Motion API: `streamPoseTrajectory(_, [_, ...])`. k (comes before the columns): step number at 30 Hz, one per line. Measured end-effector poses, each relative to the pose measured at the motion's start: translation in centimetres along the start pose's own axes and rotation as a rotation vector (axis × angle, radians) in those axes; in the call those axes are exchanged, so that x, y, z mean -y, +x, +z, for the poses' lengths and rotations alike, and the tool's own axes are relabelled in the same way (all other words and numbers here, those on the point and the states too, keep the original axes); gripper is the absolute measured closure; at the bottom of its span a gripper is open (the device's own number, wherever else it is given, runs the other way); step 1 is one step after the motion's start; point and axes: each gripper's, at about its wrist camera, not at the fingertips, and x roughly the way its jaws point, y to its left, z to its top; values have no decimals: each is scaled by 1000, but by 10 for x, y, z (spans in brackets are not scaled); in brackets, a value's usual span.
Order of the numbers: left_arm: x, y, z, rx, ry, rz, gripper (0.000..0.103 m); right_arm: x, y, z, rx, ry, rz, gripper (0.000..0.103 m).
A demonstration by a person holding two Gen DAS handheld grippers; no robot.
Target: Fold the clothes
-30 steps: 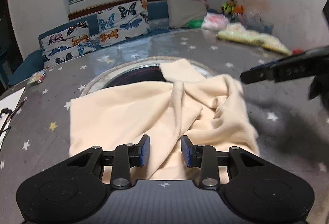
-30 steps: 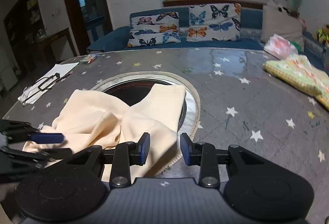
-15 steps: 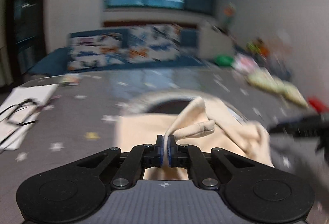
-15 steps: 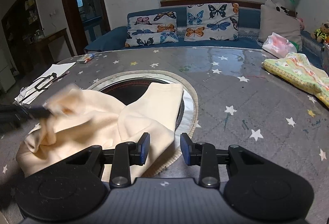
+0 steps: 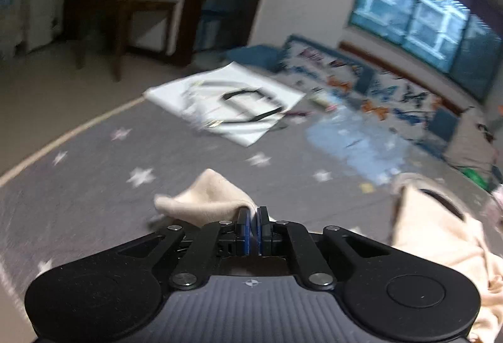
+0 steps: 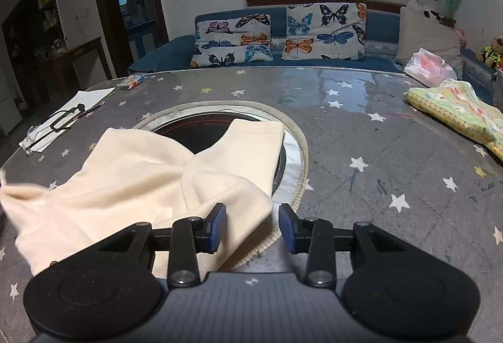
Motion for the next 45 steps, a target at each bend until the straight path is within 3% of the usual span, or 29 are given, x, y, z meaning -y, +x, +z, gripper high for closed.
streamPoseTrajectory(3, [-9, -1, -1, -9, 19, 8, 97, 3, 0, 1, 1, 1, -10, 65])
streamPoseTrajectory(5, [-8, -4, -2, -27, 64, -7, 81, 7, 1, 2, -1, 7, -18, 65])
streamPoseTrajectory(6, [-8, -6, -4, -21, 86, 12, 78, 9, 2, 3, -2, 11, -23, 65])
streamPoseTrajectory(9, [-9, -14, -10, -4, 141, 72, 78, 14, 5, 5, -3, 15, -31, 65])
streamPoseTrajectory(13, [-14, -15, -9, -9, 112, 101, 78, 18, 13, 11, -4, 23, -30, 65])
streamPoseTrajectory(19, [1, -13, 3, 16, 130, 69, 77, 21, 36, 28, -9, 24, -11, 65])
streamPoseTrajectory(29, [38, 16, -7, -41, 204, 19, 72, 9, 90, 58, -49, -2, 37, 66])
streamPoseTrajectory(34, [40, 24, -13, -62, 209, 19, 72, -1, 109, 73, -62, -36, -3, 66])
streamPoseTrajectory(43, [43, 26, -15, -52, 238, 12, 61, -3, 139, 83, -102, -63, -78, 66])
streamPoseTrajectory(45, [45, 26, -16, -48, 248, 14, 60, -2, 143, 81, -109, -64, -79, 71])
